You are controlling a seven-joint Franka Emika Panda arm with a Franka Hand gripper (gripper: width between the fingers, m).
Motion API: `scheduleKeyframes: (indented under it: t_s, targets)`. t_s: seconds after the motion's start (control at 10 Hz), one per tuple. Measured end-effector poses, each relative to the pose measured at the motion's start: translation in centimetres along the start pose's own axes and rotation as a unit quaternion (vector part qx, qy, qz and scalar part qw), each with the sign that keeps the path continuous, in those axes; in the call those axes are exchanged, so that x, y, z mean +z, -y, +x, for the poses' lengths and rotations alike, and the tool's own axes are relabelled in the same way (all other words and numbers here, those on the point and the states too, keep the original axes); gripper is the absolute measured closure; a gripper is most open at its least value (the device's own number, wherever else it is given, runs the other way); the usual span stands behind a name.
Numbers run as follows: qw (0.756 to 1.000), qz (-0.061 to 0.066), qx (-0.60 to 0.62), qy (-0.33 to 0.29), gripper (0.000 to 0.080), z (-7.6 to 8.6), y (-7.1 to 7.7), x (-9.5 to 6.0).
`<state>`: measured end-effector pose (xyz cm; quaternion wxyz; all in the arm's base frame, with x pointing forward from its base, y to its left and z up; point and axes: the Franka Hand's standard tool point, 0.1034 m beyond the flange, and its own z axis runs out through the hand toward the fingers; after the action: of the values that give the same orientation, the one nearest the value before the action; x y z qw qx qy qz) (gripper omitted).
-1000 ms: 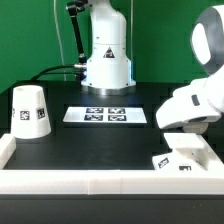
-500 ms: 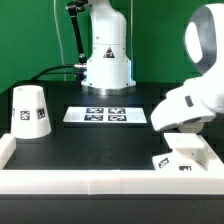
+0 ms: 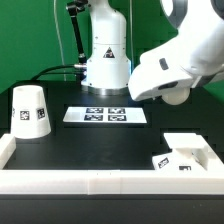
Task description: Assemble lamp
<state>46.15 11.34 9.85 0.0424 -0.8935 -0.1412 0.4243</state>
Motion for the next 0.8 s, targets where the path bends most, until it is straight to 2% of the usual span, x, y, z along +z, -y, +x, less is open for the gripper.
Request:
scheduleKeyframes:
  t_s: [0.2, 0.3, 0.4, 0.6, 0.8]
  targets:
    - [1.0, -0.003, 0.0, -0.021, 0.0223, 0.7, -0.1, 0.2]
    - [0.999, -0.006, 0.001, -0.045, 0.0223, 1.3, -0.3, -0.2]
    - [0.995, -0.014, 0.003, -0.095, 0.0223, 1.9, -0.5, -0.7]
    - [0.986, -0.024, -0.004, -0.164, 0.0223, 1.7, -1.4, -1.1]
    - [0.971, -0.036, -0.019, -0.234, 0.0223, 0.8, -2.8, -3.8]
